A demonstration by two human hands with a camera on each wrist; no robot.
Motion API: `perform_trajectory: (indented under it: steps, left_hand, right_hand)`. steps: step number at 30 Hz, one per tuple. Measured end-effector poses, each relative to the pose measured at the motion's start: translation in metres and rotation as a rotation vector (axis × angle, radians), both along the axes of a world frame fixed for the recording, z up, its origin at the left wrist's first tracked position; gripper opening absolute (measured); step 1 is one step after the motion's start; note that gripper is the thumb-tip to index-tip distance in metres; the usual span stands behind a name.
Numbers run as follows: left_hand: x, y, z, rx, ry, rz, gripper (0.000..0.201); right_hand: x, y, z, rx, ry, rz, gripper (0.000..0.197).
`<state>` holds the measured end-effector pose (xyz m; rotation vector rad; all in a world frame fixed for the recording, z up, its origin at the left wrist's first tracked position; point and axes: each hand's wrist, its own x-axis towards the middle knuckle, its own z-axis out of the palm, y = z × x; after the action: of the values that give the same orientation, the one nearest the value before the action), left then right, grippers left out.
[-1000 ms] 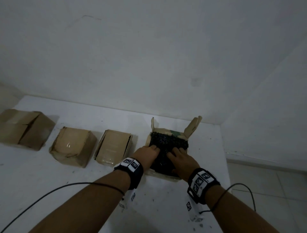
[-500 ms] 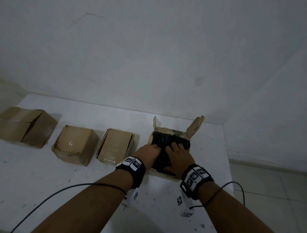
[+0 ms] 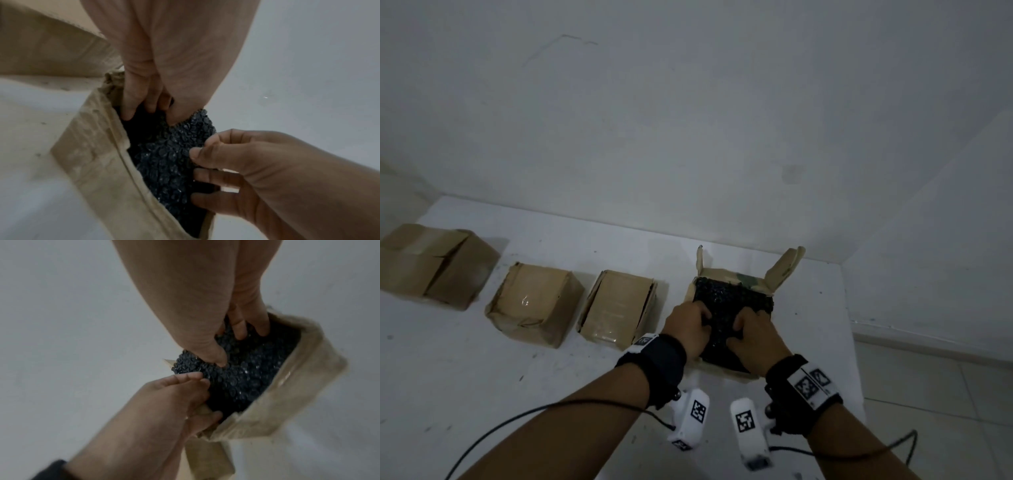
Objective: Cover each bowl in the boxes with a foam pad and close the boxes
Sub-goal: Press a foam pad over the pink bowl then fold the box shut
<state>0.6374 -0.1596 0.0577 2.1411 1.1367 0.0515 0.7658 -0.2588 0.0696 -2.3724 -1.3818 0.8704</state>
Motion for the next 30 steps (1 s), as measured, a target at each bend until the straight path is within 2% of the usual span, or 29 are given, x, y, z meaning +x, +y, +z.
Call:
perform_trajectory:
  steps: [3,7,10,12,15,17,19,22,26,30]
  left_hand:
    - [0.0,-0.003,-0.001,-0.033,-0.044,0.022,0.022]
    - [-0.003,-0.009,-0.003,-0.058,-0.048,-0.014,0.024]
    - [-0.003,-0.003,0.005,0.052,-0.042,-0.04,0.026]
    - [0.004,0.002,0.014,0.137,-0.106,-0.059,0.029]
    - [0.019,0.004,0.024,0.079,-0.153,-0.148,0.036]
    - [0.026,0.004,0.025,-0.018,-0.131,-0.146,0.037]
    - [0.028,0.006,0.023,-0.072,-0.095,-0.14,0.036]
    - [0.029,0.008,0.02,-0.104,-0.04,-0.145,0.038]
    - [0.029,0.015,0.016,-0.177,0.027,-0.186,0.045]
    - [0.031,0.03,0.013,-0.223,0.196,-0.302,0.068]
  right_hand:
    - [-0.011,0.003,-0.008,0.001,0.087,-0.102,0.026]
    - [-0.018,-0.002,-0.009,0.005,0.007,-0.079,0.029]
    - [-0.011,-0.003,0.002,0.098,-0.073,-0.079,0.022]
    - [-0.001,0.002,0.007,0.17,-0.148,-0.08,0.024]
    - [0.009,0.014,0.0,0.073,-0.045,-0.059,0.051]
    - [0.012,0.019,-0.009,-0.025,0.052,-0.047,0.075]
    - [0.013,0.022,-0.015,-0.086,0.069,-0.015,0.091]
    - [0.013,0.022,-0.021,-0.111,0.033,0.024,0.097]
    - [0.02,0.021,-0.016,-0.061,-0.041,0.045,0.083]
    - [0.025,0.025,-0.014,-0.153,-0.008,0.208,0.118]
